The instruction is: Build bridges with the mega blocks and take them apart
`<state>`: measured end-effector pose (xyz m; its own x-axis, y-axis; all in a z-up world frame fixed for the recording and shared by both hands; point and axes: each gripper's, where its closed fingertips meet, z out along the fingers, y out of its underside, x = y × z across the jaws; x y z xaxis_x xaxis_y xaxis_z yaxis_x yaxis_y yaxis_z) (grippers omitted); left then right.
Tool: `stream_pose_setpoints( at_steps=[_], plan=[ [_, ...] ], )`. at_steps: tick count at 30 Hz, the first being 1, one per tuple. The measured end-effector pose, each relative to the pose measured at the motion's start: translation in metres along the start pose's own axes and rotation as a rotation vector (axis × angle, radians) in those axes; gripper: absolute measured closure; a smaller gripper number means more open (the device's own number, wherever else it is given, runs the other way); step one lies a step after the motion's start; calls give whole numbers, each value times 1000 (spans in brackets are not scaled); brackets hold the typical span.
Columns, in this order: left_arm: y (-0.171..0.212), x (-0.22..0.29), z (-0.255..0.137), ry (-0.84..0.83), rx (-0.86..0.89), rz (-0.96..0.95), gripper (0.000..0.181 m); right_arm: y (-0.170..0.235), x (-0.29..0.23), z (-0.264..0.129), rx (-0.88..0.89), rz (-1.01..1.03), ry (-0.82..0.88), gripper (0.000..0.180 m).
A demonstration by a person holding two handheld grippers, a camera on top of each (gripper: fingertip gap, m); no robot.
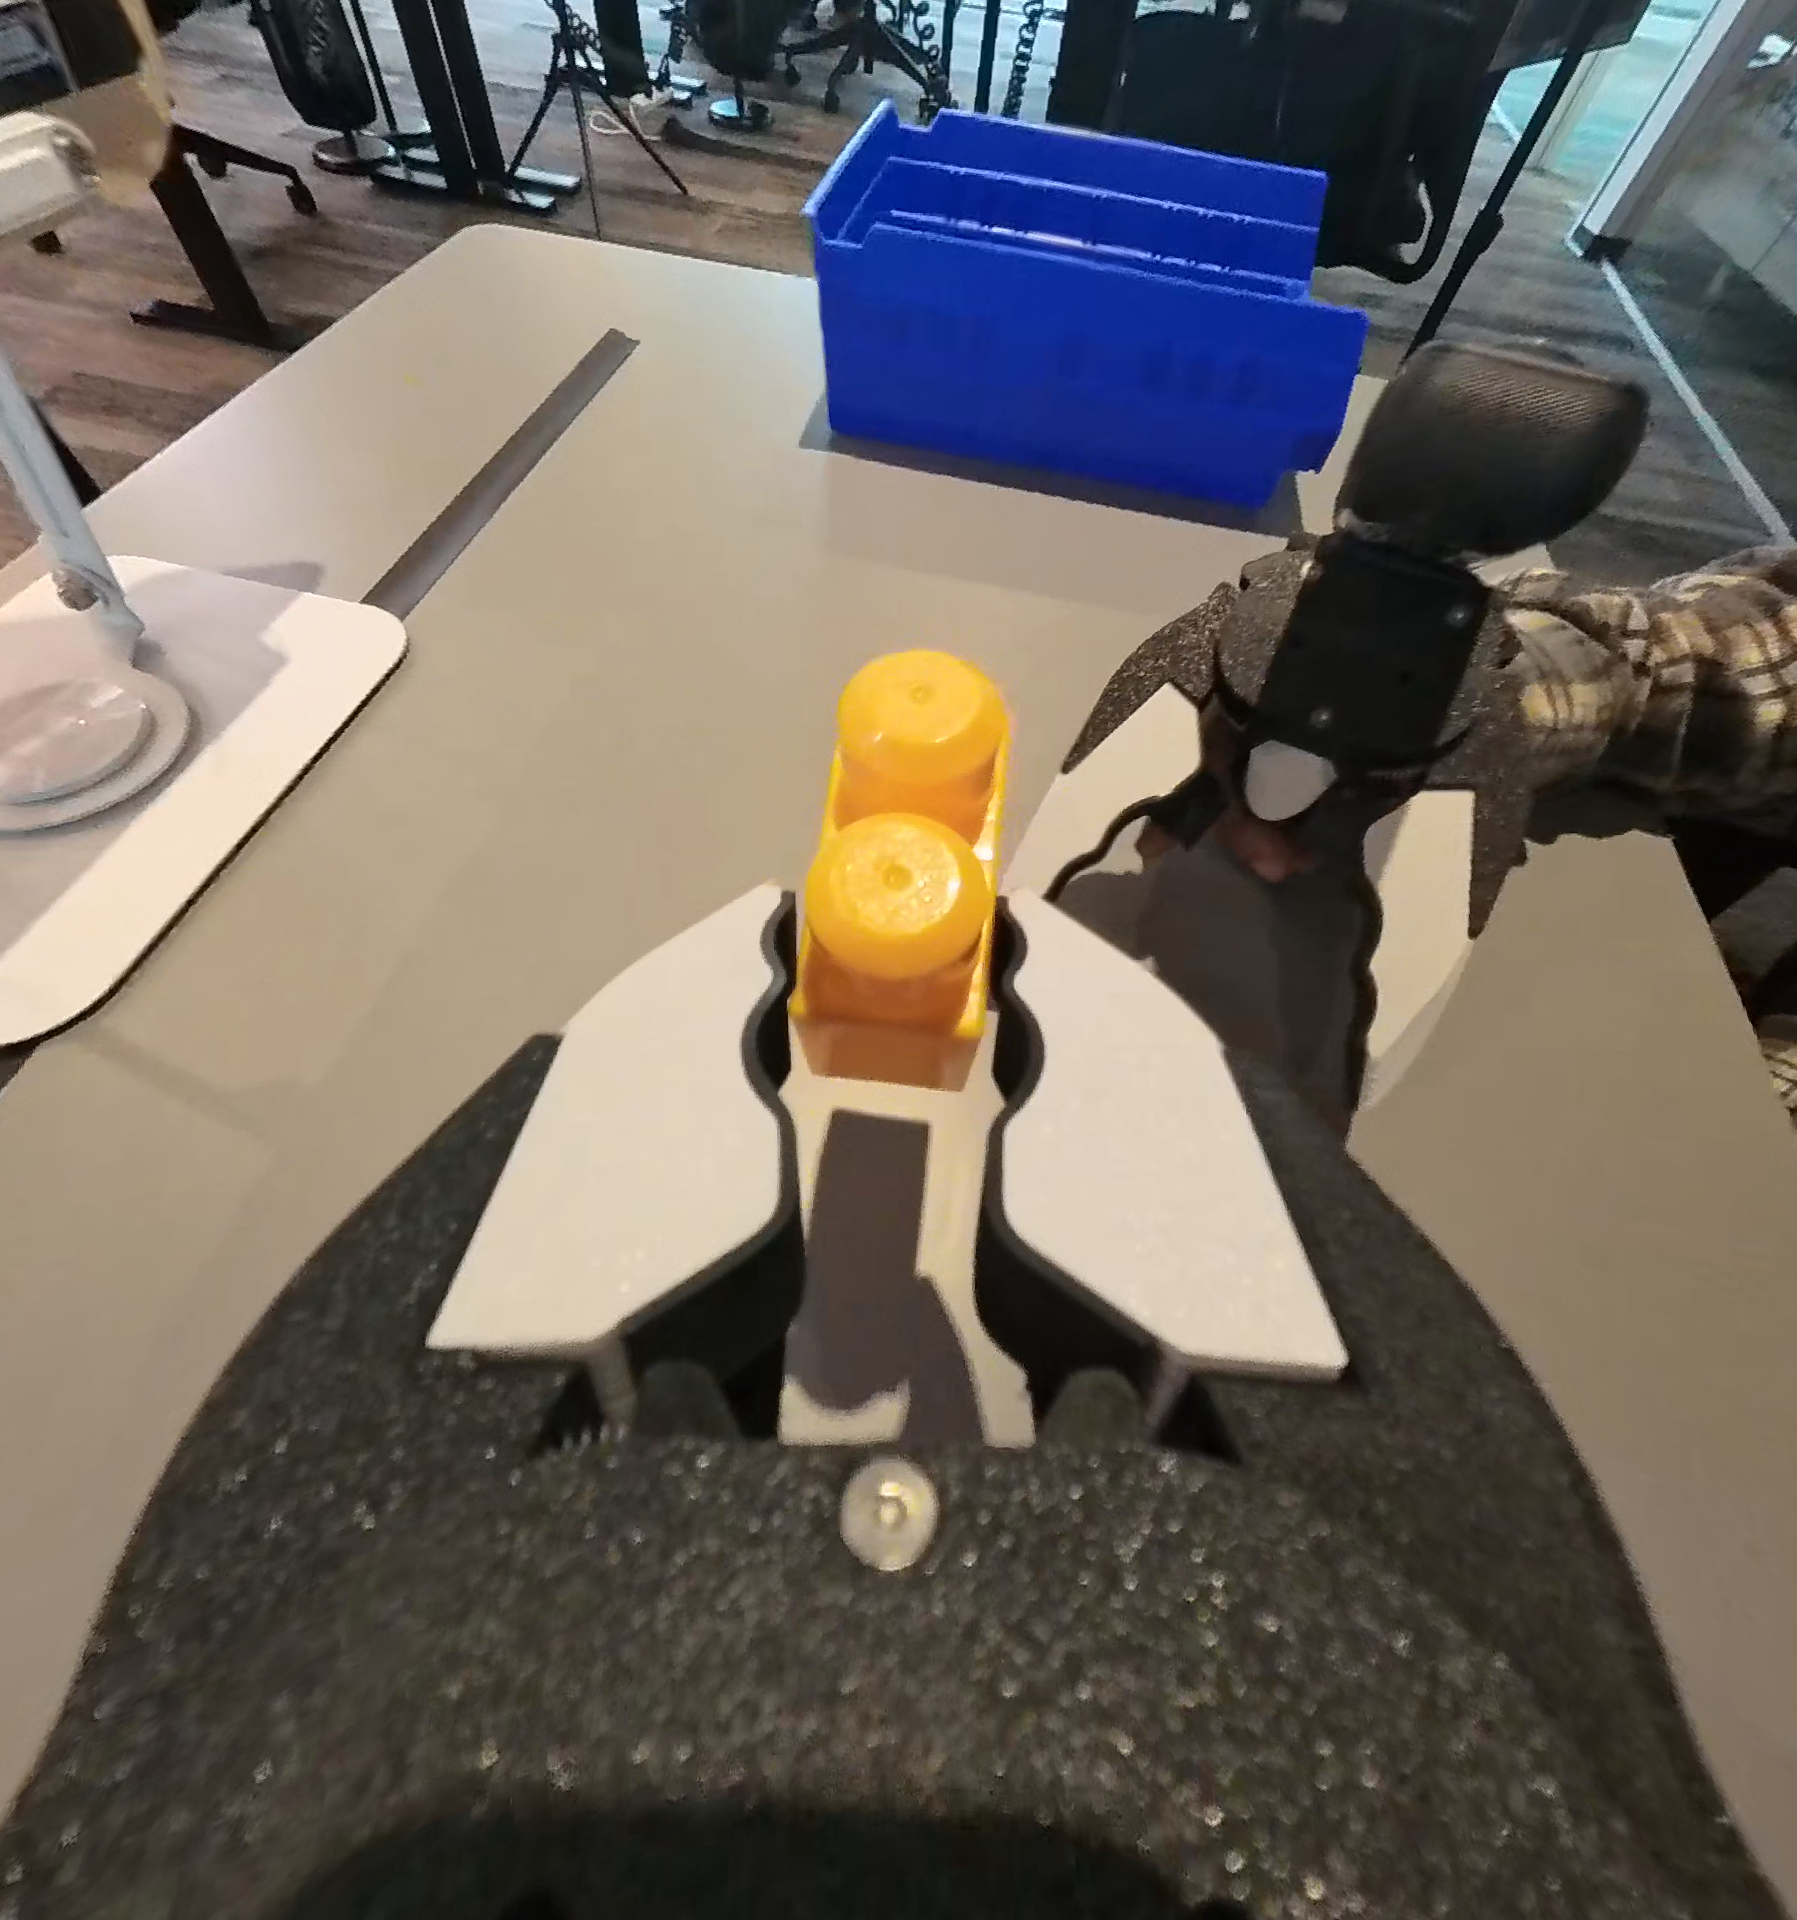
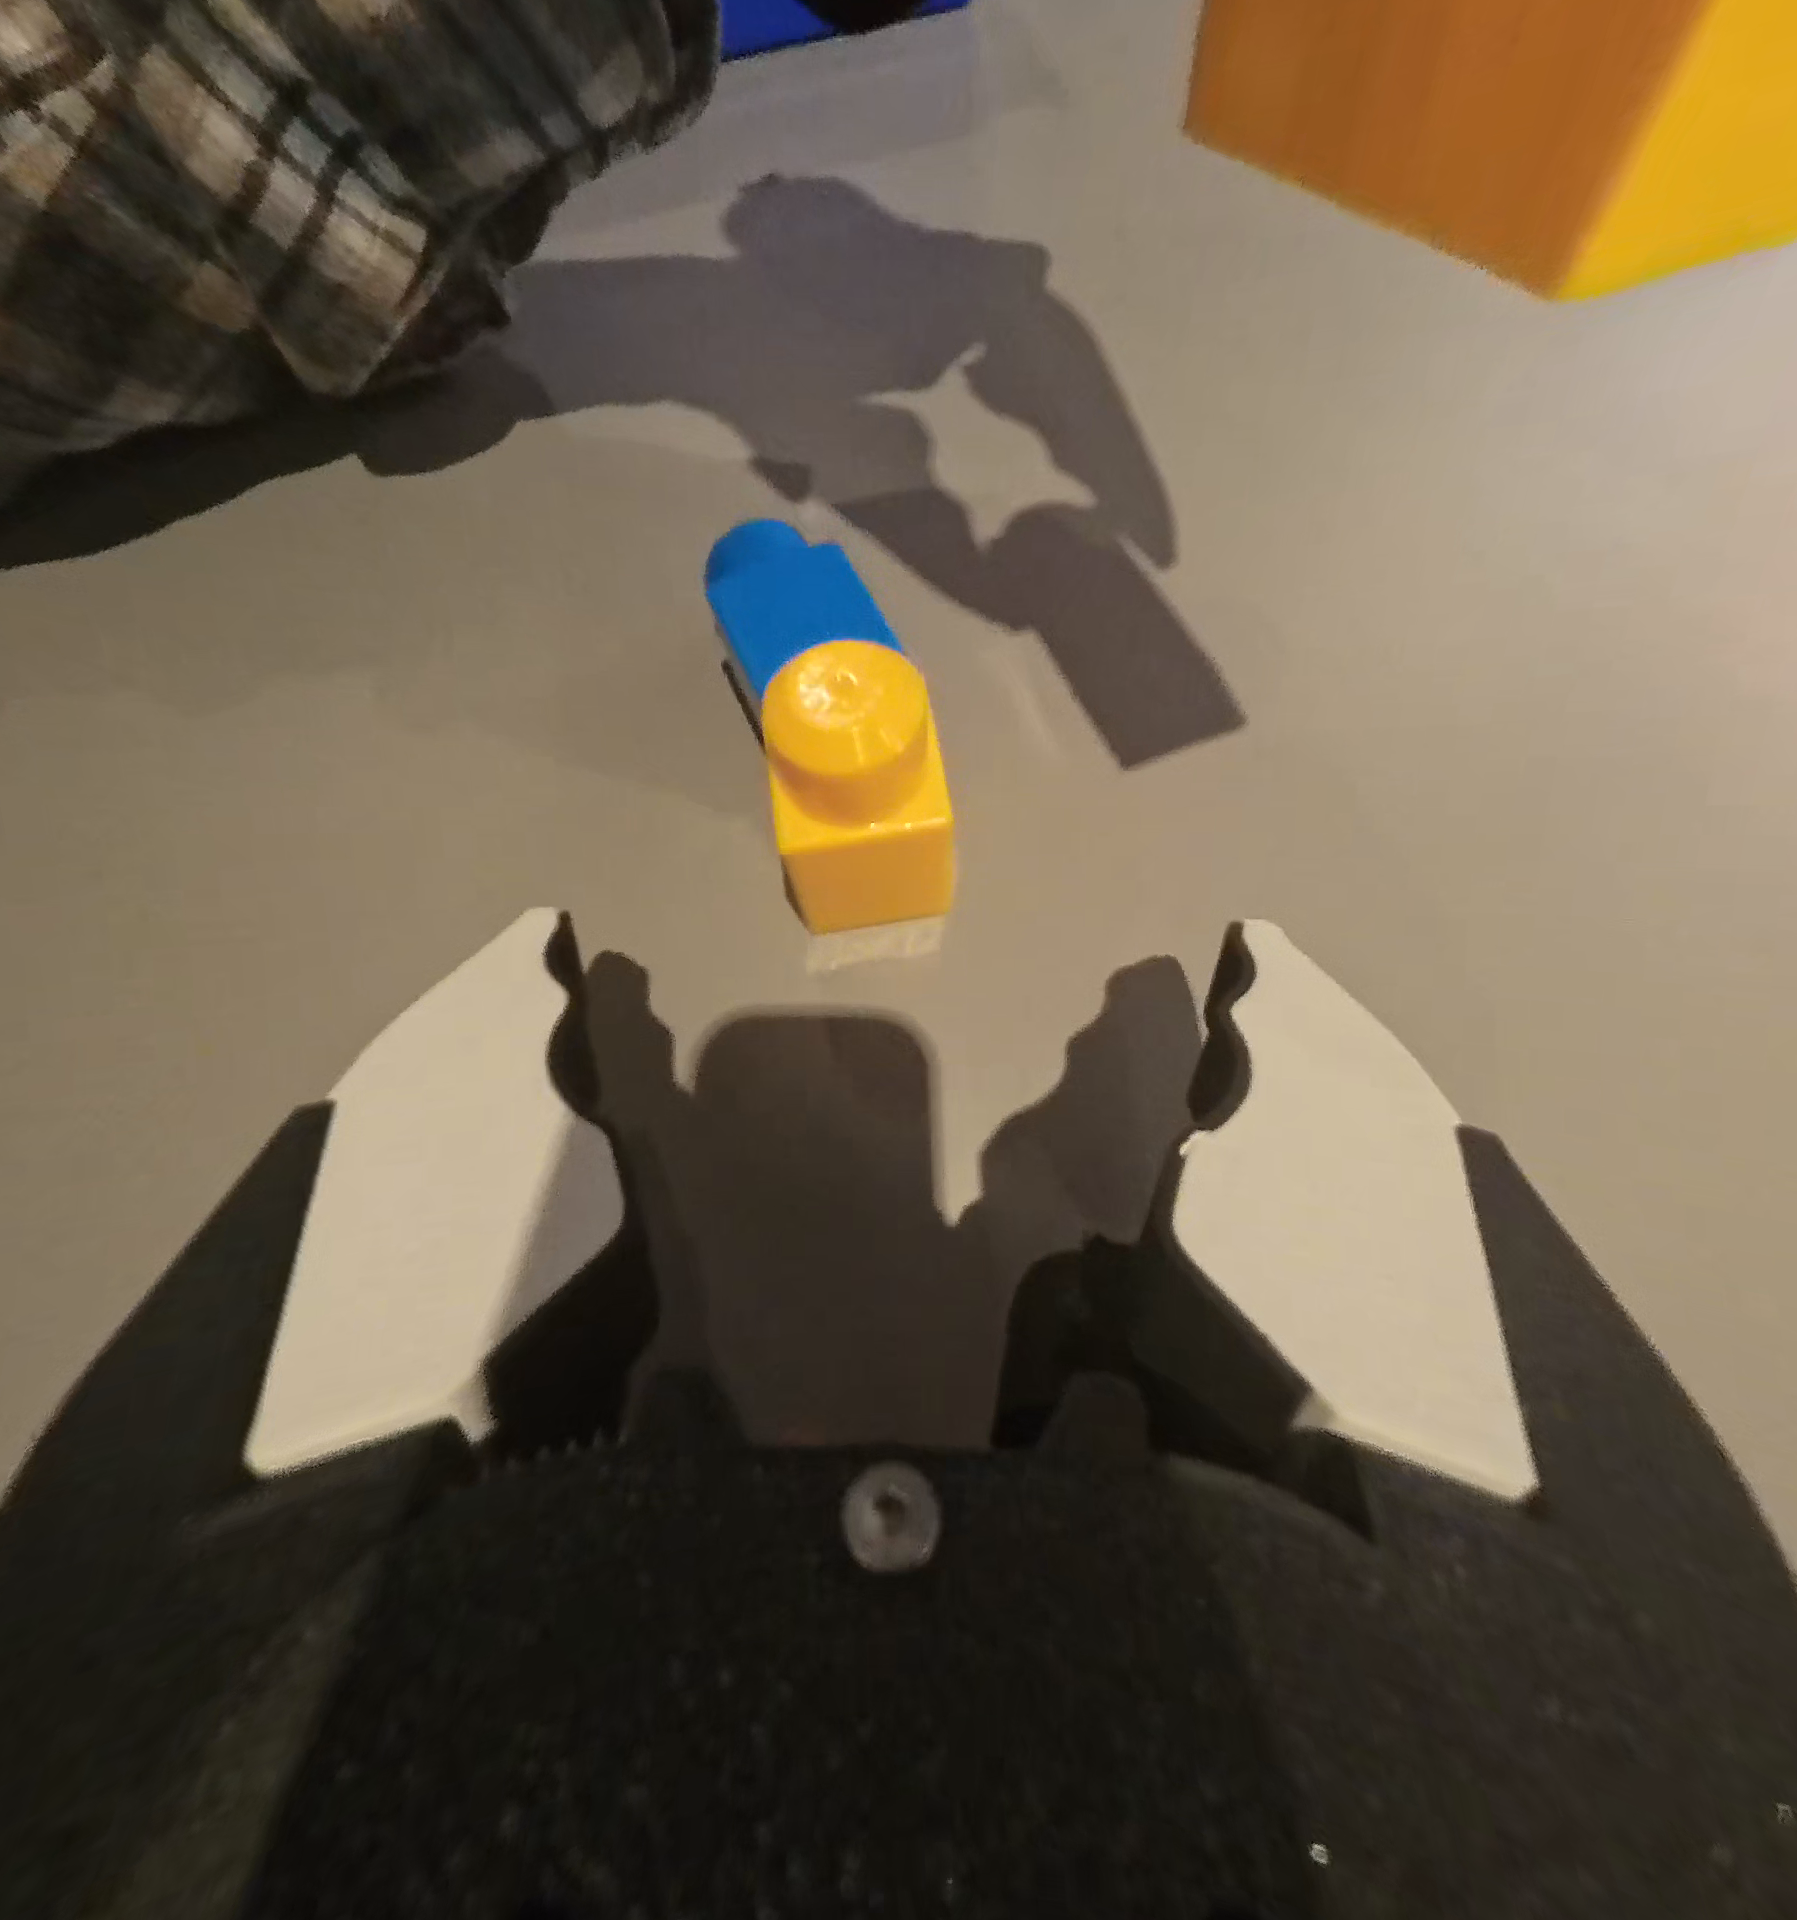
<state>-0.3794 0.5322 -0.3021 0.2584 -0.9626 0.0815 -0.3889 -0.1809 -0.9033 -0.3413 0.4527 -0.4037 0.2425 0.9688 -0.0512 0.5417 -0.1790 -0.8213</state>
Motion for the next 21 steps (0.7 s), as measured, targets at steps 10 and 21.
stream_pose_setpoints(
  at_steps=[10, 21],
  plan=[
    [9, -12, -7, -28, -14, -21, 145, -6, -5, 12, -13, -44, -63, 92],
    [9, -12, -9, -24, -9, -25, 145, -3, -5, 24, -75, -56, -81, 89]
  ],
)
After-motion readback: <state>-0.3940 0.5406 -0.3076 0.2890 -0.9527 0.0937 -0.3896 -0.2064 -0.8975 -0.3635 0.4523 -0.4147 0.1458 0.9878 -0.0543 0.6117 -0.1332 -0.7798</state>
